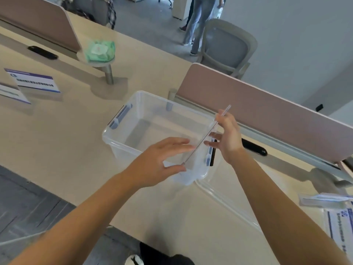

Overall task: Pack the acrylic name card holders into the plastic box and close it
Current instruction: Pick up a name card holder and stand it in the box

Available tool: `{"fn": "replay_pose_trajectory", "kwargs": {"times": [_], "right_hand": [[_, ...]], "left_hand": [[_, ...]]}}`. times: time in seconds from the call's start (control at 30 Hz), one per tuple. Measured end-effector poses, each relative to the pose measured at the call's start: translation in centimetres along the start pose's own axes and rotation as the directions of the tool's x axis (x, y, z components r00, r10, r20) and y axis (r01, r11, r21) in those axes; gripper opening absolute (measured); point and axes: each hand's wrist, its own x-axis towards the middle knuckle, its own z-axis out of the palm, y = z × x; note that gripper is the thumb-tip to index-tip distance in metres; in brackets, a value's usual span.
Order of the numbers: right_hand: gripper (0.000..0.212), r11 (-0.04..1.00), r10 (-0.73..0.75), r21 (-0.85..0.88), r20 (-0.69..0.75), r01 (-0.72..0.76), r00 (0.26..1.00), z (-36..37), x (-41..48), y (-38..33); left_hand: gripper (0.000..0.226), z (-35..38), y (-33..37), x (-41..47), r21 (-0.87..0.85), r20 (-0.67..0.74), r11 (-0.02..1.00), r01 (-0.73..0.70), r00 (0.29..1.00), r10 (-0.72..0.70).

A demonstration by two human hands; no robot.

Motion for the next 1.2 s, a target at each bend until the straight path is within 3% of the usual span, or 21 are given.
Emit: {"fn": "replay_pose_trajectory", "kwargs": {"times": [0.23, 0.43, 0.57, 0.67, 0.73, 0.87, 0.97, 1.07, 1.2], "right_hand": [[0.065, 0.997, 0.071, -0.001, 0.114, -0.072, 0.991, 2.7, 7.0, 2.3], [0.068, 0.995, 0.103, -0.004, 0.140, -0.104, 0.985, 5.5, 10.1, 4.0], [0.045, 0.996, 0.093, 0.005, 0.065, -0.094, 0.994, 8.0, 10.5, 4.6], [0.038, 0.993, 0.103, 0.050, 0.007, -0.103, 0.995, 9.9, 10.2, 4.8], [0.043, 0.993, 0.099, 0.062, -0.019, -0.097, 0.995, 11.3, 9.9, 4.9], [0.049, 0.997, 0.081, -0.003, -0.052, -0.081, 0.995, 14.2, 9.7, 5.3], [0.061, 0.989, 0.083, -0.122, -0.049, -0.088, 0.995, 16.1, 10.7, 5.9], [0.059, 0.981, 0.095, -0.167, -0.019, -0.096, 0.995, 17.7, 12.5, 6.8], [0.061, 0.967, 0.168, -0.204, 0.050, -0.155, 0.984, 19.1, 15.1, 9.5]], "left_hand": [[0.046, -2.0, -5.3, 3.8, 0.103, 0.195, 0.995, 0.009, 0.980, -0.029], [0.041, -4.5, -9.8, 4.9, 0.118, 0.227, 0.992, 0.037, 0.972, -0.063], [0.062, -6.6, -13.1, 4.5, 0.064, 0.301, 0.994, 0.090, 0.948, -0.105], [0.081, -9.3, -16.5, 4.1, 0.006, 0.220, 0.981, 0.192, 0.957, -0.188], [0.079, -11.1, -19.3, 4.0, 0.114, 0.105, 0.969, 0.221, 0.967, -0.232], [0.080, -13.3, -24.2, 3.8, 0.242, 0.130, 0.879, 0.410, 0.885, -0.448], [0.076, -13.6, -26.4, 3.5, 0.199, 0.166, 0.859, 0.473, 0.847, -0.505], [0.072, -13.3, -26.5, 3.1, 0.012, 0.182, 0.822, 0.570, 0.807, -0.562], [0.071, -13.2, -26.5, 3.0, -0.079, 0.162, 0.812, 0.579, 0.811, -0.563]]}}
